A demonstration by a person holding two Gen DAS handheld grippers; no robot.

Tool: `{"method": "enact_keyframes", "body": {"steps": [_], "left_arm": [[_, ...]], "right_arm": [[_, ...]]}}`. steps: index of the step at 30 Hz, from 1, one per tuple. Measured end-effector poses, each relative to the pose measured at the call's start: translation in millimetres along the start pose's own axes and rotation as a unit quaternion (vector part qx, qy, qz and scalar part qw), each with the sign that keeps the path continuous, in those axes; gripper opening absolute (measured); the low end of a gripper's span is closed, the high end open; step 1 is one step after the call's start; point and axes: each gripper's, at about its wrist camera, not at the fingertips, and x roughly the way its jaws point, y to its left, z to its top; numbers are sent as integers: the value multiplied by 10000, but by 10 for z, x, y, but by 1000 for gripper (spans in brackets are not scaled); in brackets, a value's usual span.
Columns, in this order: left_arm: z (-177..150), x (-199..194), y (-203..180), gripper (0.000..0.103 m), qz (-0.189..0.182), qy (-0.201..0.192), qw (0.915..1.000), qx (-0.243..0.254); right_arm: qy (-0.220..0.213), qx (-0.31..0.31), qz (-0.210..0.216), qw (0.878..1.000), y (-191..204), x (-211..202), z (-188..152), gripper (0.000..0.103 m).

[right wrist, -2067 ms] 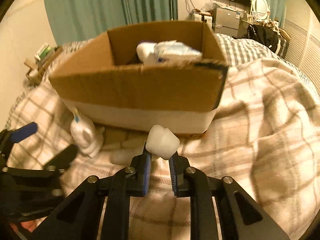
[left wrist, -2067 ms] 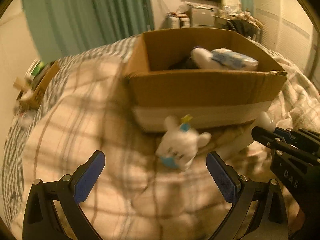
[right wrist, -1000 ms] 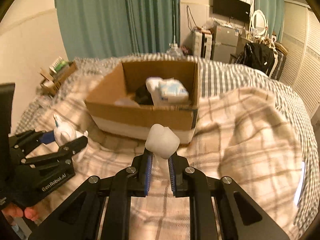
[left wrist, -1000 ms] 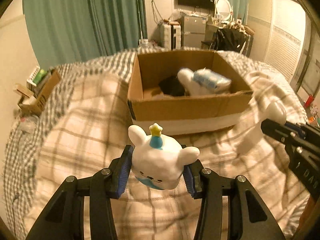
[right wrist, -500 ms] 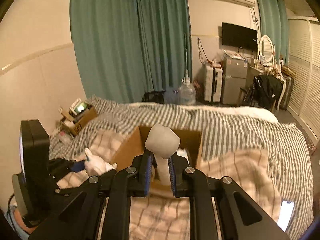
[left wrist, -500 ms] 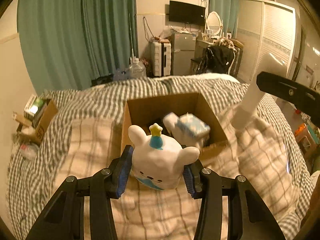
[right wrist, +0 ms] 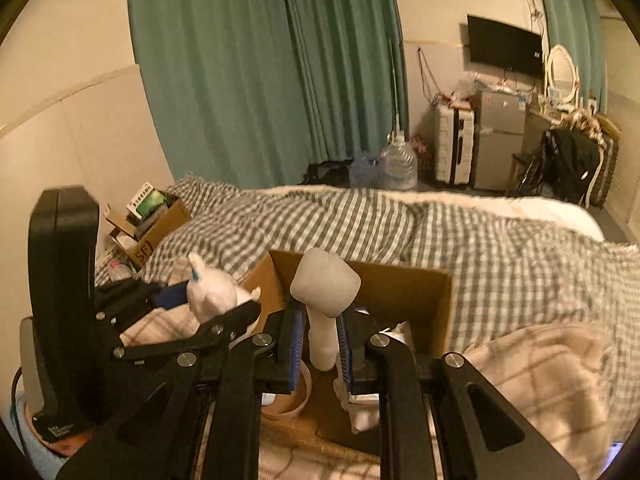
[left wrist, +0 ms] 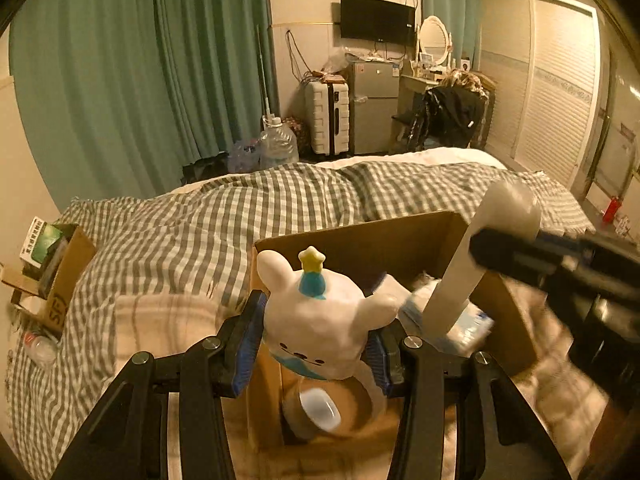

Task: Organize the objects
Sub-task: 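Carry the tube and bunny figurine into the box and open both tools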

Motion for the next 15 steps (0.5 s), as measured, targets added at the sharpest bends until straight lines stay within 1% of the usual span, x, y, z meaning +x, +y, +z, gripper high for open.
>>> {"method": "enact_keyframes", "body": {"steps": [2, 3, 4, 5, 6, 7, 8, 9, 10, 12, 15], "left_arm": [[-22, 105, -6, 48, -44, 28, 10000, -7], [-47, 161, -14, 48, -94, 62, 9999, -13], [-64, 201, -25, 48, -135, 85, 9999, -18], [-84, 247, -34, 48, -181, 130, 9997, -28], [-103, 282, -38, 50, -215, 181, 9996, -49], [-119, 297, -41, 57, -244, 204, 9995, -62], [-141, 293, -51, 63, -250, 209, 9995, -62], [-164, 268, -60, 78, -213, 166, 9996, -57], [-170, 239, -67, 89, -169, 118, 9998, -54], [-196, 144, -64, 92, -77, 45, 9999, -74], [-210, 27, -19, 93, -75, 117, 9998, -139]], "right_arm": [[81, 43, 38, 10000, -67, 130, -68, 15], [123, 86, 58, 9999, -103, 196, -96, 18], [145, 145, 94, 9997, -147, 248, -111, 23], [170, 201, 113, 9996, -174, 273, -126, 25], [216, 244, 145, 9994, -198, 285, -145, 32], [221, 270, 150, 9993, -221, 286, -155, 35], [138, 295, 89, 9994, -236, 257, -157, 37], [101, 307, 41, 9995, -245, 217, -151, 40], [65, 317, -20, 9995, -248, 179, -143, 43], [-27, 339, -201, 9992, -241, 75, -115, 46], [-107, 342, -552, 9978, -219, -80, -68, 47]]}}
